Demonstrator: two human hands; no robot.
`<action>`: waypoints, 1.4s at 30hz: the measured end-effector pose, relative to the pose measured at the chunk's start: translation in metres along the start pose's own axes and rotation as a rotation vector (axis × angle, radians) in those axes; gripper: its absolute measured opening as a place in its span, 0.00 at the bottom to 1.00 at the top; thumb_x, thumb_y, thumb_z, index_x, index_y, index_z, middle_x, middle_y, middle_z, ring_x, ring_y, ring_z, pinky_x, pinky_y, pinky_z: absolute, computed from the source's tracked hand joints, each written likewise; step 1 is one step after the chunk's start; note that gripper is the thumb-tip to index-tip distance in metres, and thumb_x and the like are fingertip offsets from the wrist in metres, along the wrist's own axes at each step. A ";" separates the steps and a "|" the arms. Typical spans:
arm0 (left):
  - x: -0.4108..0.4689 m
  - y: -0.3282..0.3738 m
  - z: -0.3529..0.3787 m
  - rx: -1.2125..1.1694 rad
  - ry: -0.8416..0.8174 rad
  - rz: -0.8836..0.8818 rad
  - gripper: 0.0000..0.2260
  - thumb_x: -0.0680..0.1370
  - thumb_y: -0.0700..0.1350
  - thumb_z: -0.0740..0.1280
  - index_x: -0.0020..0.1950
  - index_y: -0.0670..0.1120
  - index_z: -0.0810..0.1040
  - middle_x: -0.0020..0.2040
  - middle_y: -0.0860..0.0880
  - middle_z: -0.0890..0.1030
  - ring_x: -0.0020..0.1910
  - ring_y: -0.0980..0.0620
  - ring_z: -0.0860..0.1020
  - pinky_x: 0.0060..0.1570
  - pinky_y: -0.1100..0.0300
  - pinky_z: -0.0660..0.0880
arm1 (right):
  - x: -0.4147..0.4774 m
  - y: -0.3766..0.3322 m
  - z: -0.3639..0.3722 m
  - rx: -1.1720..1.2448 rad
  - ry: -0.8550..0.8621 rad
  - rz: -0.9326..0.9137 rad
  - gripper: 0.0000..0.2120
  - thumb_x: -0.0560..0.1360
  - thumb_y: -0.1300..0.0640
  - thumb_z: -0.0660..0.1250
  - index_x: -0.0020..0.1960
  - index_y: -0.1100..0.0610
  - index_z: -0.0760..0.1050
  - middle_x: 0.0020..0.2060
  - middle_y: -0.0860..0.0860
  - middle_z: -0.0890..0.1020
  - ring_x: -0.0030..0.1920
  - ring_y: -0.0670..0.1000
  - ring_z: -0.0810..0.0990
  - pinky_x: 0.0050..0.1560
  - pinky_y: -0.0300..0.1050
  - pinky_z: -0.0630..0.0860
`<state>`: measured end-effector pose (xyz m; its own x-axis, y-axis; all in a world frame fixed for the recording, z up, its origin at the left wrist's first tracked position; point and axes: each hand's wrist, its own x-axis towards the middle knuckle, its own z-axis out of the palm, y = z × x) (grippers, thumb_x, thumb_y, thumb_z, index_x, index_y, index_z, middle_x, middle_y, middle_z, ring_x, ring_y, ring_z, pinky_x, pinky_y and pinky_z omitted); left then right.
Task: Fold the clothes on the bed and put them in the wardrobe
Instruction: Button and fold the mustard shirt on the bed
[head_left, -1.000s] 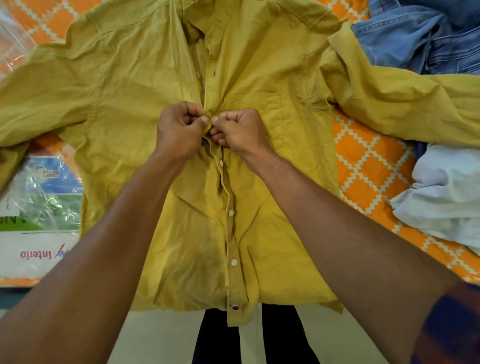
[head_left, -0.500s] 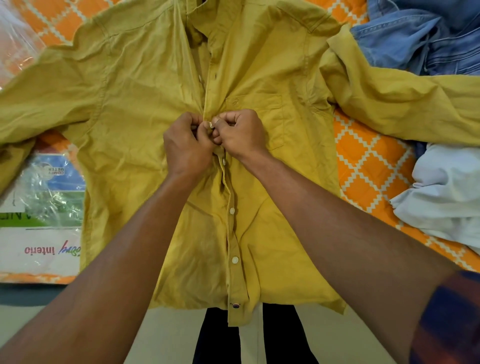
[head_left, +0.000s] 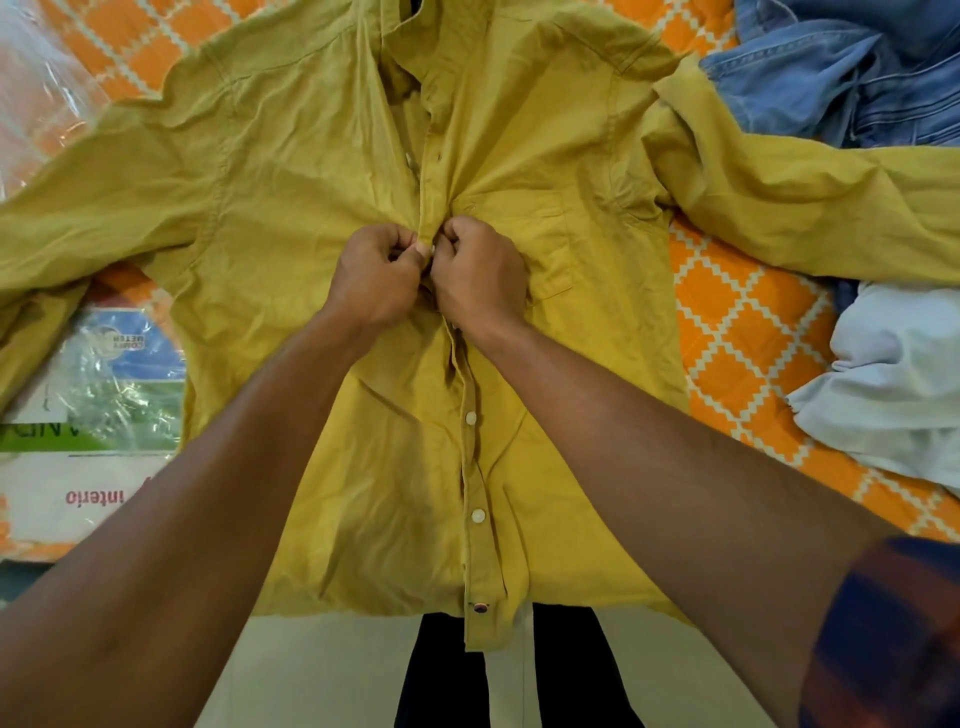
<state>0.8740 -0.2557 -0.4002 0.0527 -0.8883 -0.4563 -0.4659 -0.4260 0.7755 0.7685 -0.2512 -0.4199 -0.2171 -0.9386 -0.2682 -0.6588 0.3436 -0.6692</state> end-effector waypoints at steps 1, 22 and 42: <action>0.002 0.000 -0.001 0.003 -0.014 -0.003 0.09 0.83 0.42 0.64 0.43 0.46 0.79 0.36 0.52 0.77 0.30 0.63 0.75 0.32 0.68 0.73 | 0.001 0.000 -0.001 0.011 -0.014 0.004 0.13 0.81 0.56 0.63 0.38 0.51 0.72 0.31 0.44 0.75 0.33 0.48 0.74 0.33 0.44 0.64; 0.015 0.008 -0.033 0.024 -0.196 -0.058 0.06 0.77 0.45 0.74 0.46 0.42 0.84 0.38 0.49 0.81 0.35 0.57 0.78 0.35 0.66 0.79 | -0.013 0.009 -0.015 0.542 -0.126 0.217 0.05 0.75 0.56 0.76 0.41 0.54 0.84 0.32 0.50 0.85 0.34 0.49 0.84 0.35 0.46 0.82; 0.077 0.028 -0.040 0.390 0.112 0.135 0.10 0.77 0.51 0.70 0.57 0.52 0.80 0.40 0.54 0.80 0.44 0.52 0.80 0.42 0.57 0.75 | 0.076 -0.057 -0.042 -0.463 -0.051 -0.173 0.14 0.74 0.53 0.73 0.42 0.55 0.67 0.40 0.51 0.73 0.41 0.52 0.72 0.39 0.45 0.68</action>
<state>0.9004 -0.3427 -0.3959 0.0540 -0.9539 -0.2952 -0.7731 -0.2271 0.5922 0.7598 -0.3436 -0.3730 -0.0488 -0.9739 -0.2215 -0.9355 0.1223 -0.3316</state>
